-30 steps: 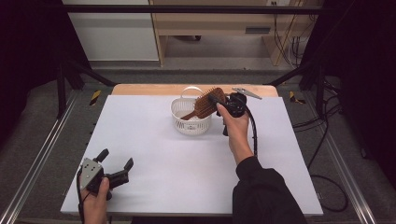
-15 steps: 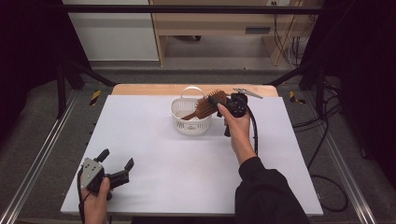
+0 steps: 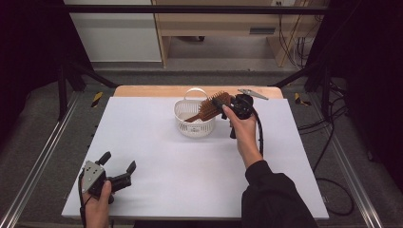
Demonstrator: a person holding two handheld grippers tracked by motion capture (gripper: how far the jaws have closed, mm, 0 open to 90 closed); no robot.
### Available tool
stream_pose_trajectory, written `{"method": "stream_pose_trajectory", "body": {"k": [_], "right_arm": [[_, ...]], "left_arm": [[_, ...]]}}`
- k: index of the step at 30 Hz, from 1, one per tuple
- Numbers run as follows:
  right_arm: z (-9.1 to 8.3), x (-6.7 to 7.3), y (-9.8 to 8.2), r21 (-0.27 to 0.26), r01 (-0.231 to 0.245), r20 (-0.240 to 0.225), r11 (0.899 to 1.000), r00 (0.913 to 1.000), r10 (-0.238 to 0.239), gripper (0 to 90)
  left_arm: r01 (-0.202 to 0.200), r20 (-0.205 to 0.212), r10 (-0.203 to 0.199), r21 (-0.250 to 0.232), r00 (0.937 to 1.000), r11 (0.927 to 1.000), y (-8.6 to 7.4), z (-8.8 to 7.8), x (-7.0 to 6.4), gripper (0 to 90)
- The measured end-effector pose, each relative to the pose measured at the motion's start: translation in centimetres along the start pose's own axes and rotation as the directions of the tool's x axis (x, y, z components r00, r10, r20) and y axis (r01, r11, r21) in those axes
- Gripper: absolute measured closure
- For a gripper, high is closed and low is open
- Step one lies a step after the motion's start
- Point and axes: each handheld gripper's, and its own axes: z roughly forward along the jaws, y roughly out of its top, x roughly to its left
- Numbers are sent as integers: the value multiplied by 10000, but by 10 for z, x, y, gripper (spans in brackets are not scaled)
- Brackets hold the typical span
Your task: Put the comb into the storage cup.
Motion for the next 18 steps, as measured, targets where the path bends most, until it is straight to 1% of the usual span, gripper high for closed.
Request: {"method": "stream_pose_trajectory", "body": {"k": [3, 8, 13, 17, 18], "right_arm": [[-2, 0, 1, -47, 58, 15, 10000, 10000, -58, 107], [-6, -2, 3, -130, 28, 120, 9999, 9999, -26, 104], [-9, -2, 5, -262, 66, 94, 9996, 9999, -64, 102], [-12, -2, 6, -343, 192, 76, 9992, 9998, -190, 102], [-12, -2, 7, -347, 150, 71, 9993, 9999, -148, 103]], "left_arm": [[19, -1, -19, -4, 10000, 10000, 0, 0, 0, 13], [40, -23, -40, -20, 10000, 10000, 0, 0, 1, 13], [4, -14, -4, -2, 10000, 10000, 0, 0, 0, 13], [25, -22, -25, -14, 10000, 10000, 0, 0, 1, 13], [26, -27, -26, -12, 10000, 10000, 0, 0, 1, 13]]}}
